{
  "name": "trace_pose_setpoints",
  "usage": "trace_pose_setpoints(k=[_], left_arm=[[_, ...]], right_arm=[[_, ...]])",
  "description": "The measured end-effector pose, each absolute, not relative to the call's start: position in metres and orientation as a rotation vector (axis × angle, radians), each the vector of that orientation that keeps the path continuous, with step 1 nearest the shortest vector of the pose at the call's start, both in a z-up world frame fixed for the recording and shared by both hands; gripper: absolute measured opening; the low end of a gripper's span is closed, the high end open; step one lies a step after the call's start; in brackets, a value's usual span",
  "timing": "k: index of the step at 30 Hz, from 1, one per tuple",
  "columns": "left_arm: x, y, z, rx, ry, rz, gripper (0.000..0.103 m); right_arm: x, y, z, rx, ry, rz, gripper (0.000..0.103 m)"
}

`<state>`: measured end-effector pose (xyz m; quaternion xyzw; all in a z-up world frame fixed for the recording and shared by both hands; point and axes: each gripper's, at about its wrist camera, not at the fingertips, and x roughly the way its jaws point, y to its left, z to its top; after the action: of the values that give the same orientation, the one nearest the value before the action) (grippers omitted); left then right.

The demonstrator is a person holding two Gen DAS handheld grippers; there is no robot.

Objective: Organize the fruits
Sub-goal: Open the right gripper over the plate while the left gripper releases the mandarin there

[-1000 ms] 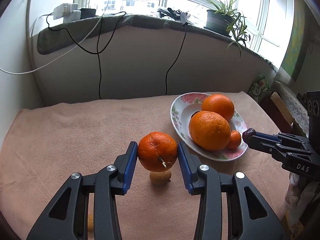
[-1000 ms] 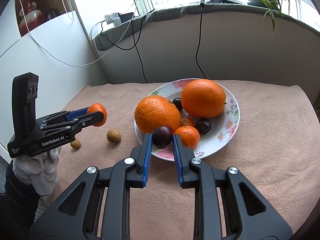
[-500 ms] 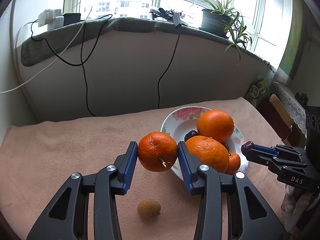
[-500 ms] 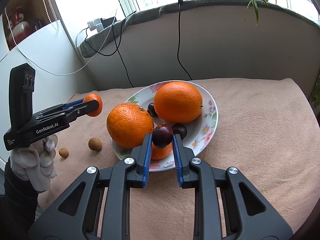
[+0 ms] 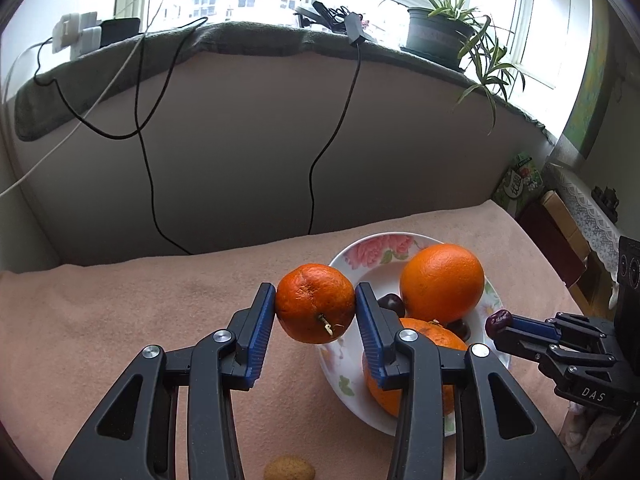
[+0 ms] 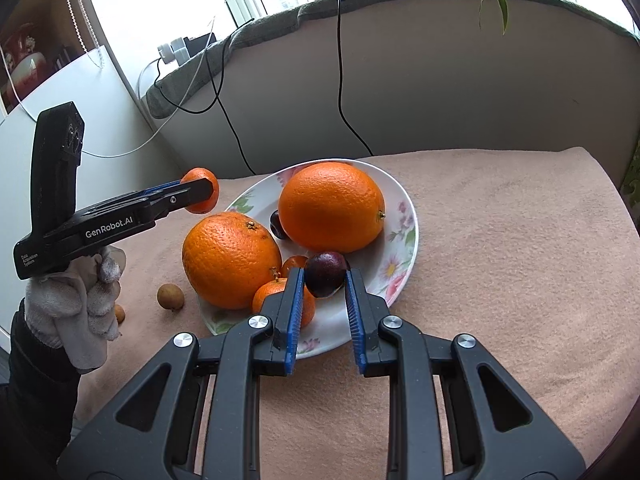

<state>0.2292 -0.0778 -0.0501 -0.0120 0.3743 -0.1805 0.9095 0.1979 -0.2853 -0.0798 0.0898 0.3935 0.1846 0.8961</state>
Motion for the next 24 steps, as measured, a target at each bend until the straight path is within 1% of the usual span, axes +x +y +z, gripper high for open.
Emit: trace_pose_setpoints(k=[24], left_arm=[[0.247,-0.101,-0.049,-0.026,0.775,-0.417,0.04]], right_arm=[[0.212,-0.284,-0.087,0.175,0.821,0.392,0.023]])
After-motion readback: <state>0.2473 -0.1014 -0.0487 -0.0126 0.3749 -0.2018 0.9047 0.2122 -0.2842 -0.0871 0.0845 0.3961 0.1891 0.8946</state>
